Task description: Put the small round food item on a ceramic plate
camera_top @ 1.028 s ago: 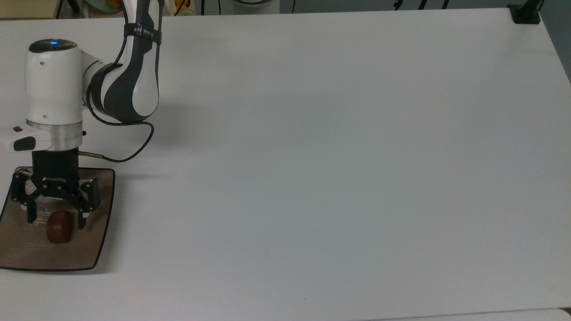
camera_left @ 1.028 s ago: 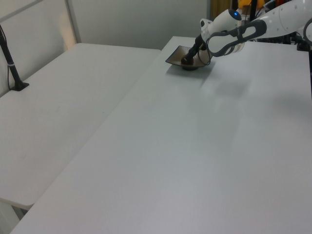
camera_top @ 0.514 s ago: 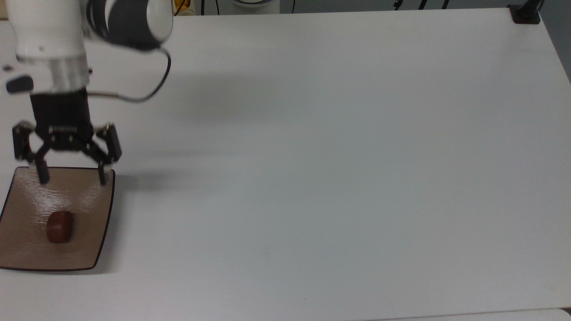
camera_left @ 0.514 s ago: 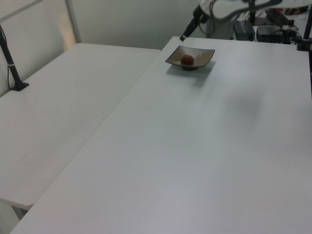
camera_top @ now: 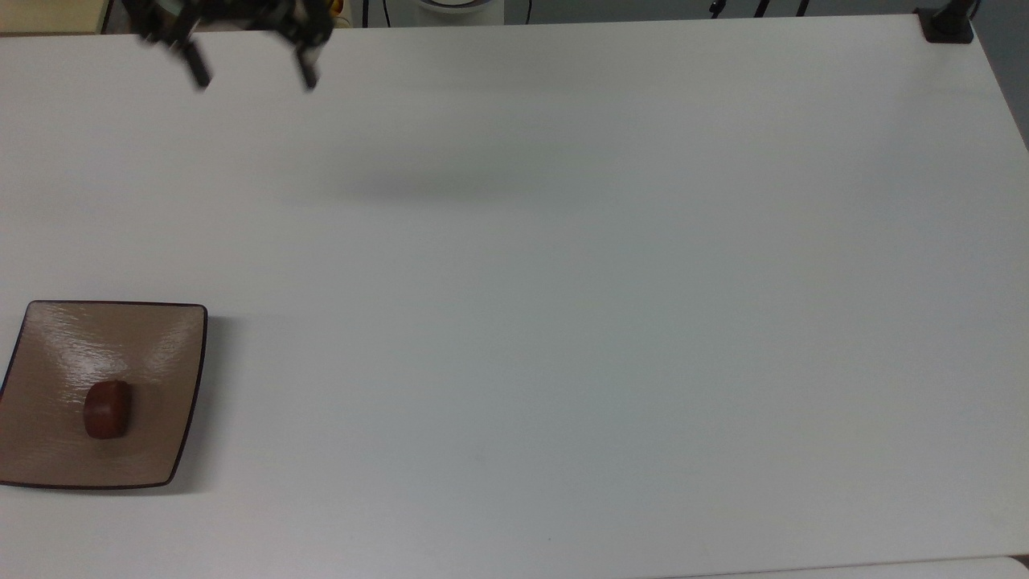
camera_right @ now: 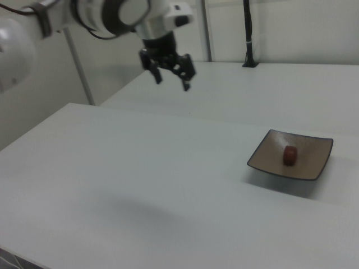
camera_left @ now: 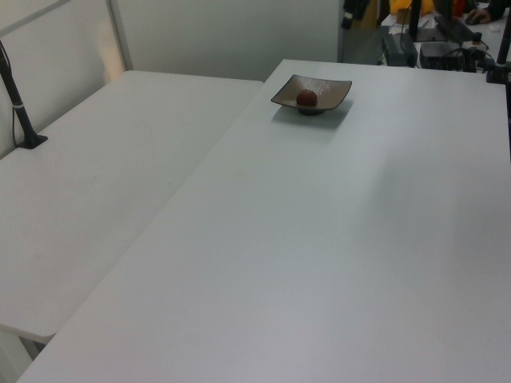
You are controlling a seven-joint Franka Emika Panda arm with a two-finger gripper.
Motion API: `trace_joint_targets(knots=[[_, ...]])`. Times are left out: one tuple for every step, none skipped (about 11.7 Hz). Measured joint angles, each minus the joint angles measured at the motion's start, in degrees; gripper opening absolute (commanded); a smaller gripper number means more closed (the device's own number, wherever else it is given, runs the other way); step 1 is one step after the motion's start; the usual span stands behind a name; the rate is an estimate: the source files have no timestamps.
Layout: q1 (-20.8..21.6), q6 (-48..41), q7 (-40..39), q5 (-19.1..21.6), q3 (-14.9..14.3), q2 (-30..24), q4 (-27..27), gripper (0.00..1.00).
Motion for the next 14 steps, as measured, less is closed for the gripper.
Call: trace_joint_targets(knots=[[1.13, -4.14, 2.84, 0.0, -0.02, -2.33, -0.36, 1.0], [2.45, -7.99, 5.56, 0.0, -0.06, -4.99, -0.89, 1.0], [3.47, -9.99, 6.96, 0.0, -0.33, -7.06, -1.74, 1.0], [4.57, -11.48, 7.68, -0.01, -0.99, -8.48, -2.53, 1.0], [7.0, -14.2, 8.26, 0.0, -2.61, -10.28, -3.82, 1.0], [9.75, -16.57, 8.75, 0.0, -4.37, -11.88, -5.19, 1.0], [12.09, -17.38, 8.96, 0.0, -5.81, -12.93, -6.28, 1.0], [13.7, -17.44, 9.03, 0.0, -6.76, -13.26, -6.78, 1.0], [16.2, -17.44, 9.07, 0.0, -8.23, -13.38, -7.57, 1.0], [17.58, -17.37, 9.09, 0.0, -8.98, -13.33, -8.14, 1.0], [19.04, -16.27, 9.09, -0.01, -9.67, -13.27, -9.08, 1.0], [19.69, -13.86, 9.08, -0.01, -9.87, -13.19, -10.07, 1.0], [19.97, -11.61, 8.84, -0.01, -9.96, -13.04, -10.81, 1.0], [20.17, -7.85, 7.95, -0.01, -9.98, -12.68, -11.99, 1.0]])
